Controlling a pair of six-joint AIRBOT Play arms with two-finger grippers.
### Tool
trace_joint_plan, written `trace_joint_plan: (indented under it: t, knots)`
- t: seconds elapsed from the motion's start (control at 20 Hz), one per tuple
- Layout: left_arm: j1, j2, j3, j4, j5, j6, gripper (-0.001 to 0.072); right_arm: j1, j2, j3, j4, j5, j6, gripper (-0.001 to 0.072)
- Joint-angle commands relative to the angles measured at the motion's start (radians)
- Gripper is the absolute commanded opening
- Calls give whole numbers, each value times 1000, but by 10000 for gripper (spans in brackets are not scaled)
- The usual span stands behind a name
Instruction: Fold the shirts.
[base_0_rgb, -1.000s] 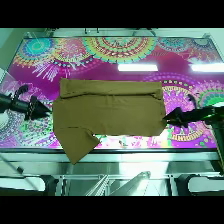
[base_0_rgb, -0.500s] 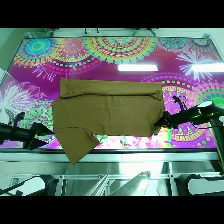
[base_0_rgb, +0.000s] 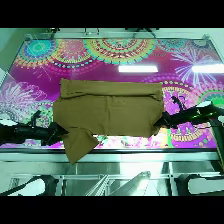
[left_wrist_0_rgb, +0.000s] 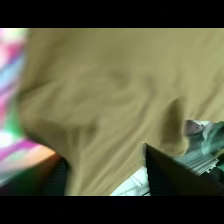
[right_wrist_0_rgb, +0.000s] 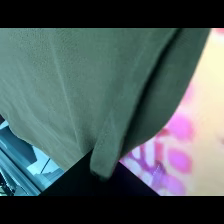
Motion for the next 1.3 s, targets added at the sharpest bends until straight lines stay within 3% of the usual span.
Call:
trace_joint_plan:
  t: [0.0, 0.1, 0.15, 0.2, 0.6, 0.95, 1.25]
  knots:
    - [-66, -94, 21, -7, 20, 31, 213, 0, 2, 0, -1, 53, -3, 26]
    - [-45, -130, 80, -7, -80, 35, 213, -2, 13, 1, -1, 61, -3, 26]
    - [-29, -128, 106, -7, -126, 36, 138, -8, 22, 1, -1, 66, -3, 26]
    - [-11, -115, 129, -6, -169, 45, 3, -16, 32, 2, -2, 74, -3, 26]
    - [172, 58, 158, 19, -333, 39, 21, -206, 130, 2, 27, 186, 31, 27]
    - [85, 57, 190, 8, -323, 47, 21, -186, 137, 5, 127, 200, 1, 27]
    - [-4, -58, 555, -82, -317, 1, 26, -180, 125, 121, 288, 113, -20, 27]
